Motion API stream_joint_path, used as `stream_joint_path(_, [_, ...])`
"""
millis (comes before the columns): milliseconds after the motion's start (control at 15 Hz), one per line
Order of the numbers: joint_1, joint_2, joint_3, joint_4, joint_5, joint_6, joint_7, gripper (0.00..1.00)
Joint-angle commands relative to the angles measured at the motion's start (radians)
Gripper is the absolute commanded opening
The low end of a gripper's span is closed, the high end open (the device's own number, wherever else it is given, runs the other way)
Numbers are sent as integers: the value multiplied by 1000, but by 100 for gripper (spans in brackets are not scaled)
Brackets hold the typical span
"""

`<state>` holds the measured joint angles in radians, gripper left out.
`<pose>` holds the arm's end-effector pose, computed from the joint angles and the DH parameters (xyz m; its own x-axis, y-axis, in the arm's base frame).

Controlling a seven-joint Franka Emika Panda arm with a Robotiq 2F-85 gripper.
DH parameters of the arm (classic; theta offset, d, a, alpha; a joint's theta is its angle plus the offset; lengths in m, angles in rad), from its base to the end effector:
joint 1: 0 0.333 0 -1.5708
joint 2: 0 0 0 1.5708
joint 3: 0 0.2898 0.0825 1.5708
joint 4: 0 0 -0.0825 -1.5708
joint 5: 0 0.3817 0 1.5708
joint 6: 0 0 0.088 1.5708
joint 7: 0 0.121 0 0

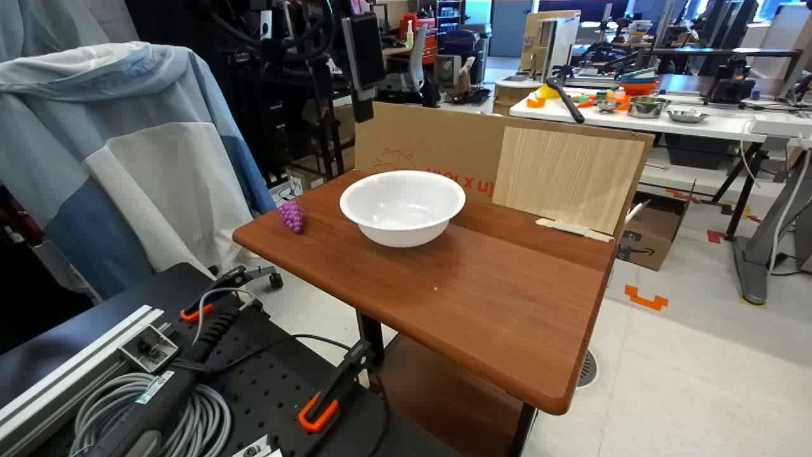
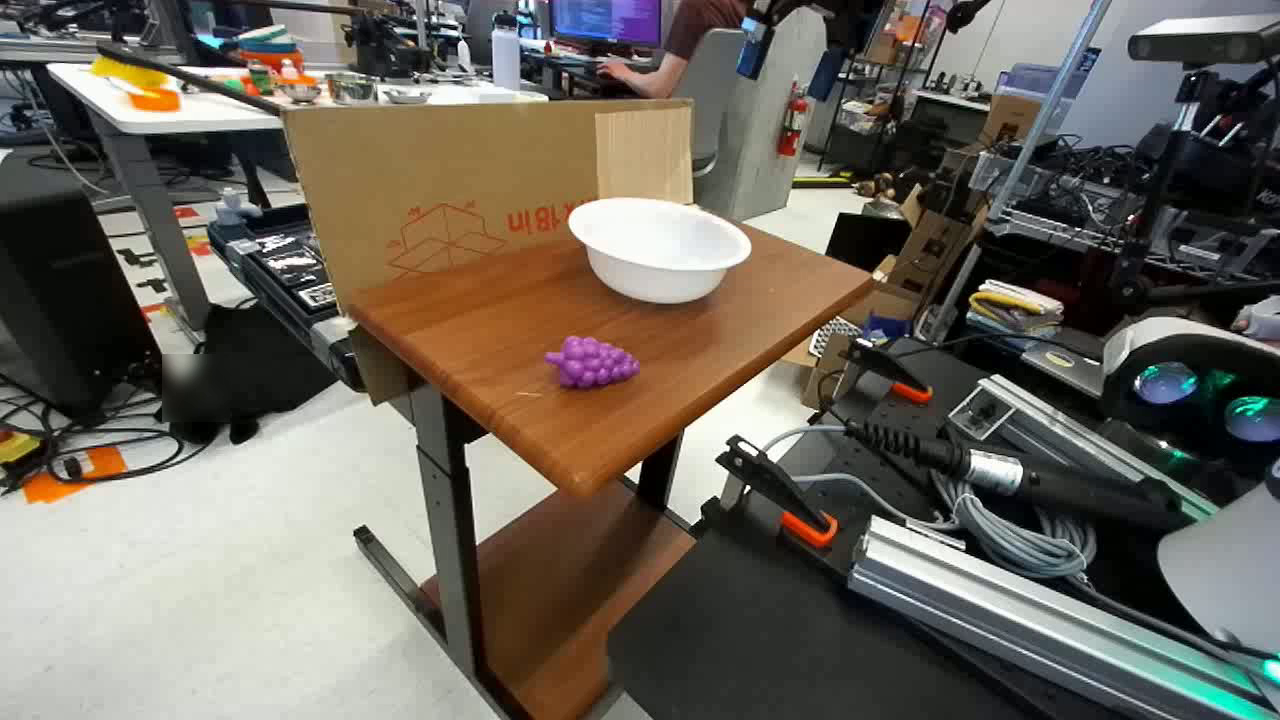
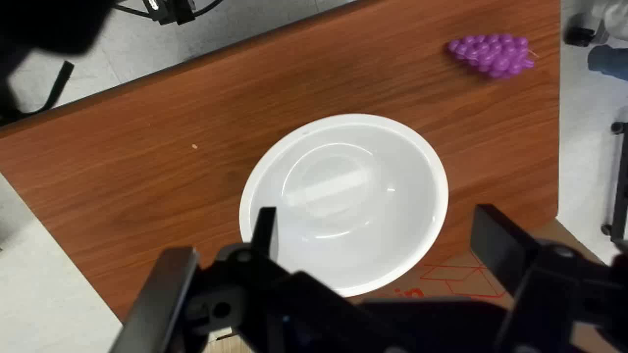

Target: Pick up the grapefruit toy and put it in the white bowl

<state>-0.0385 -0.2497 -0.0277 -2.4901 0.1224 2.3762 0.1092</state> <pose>0.4616 -0.0279 0.3541 0.9584 -0.2596 0.1185 -0.2463 -0.9622 -0.1161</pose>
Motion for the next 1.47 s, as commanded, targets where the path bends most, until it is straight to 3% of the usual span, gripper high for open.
stream_joint_path(0, [1,0,-1,1,-1,-2,0,100])
stream_joint_path(667, [1,0,-1,1,-1,-2,0,100])
stream_joint_path(1400, [71,138,37,188,-43,-62,-248,100])
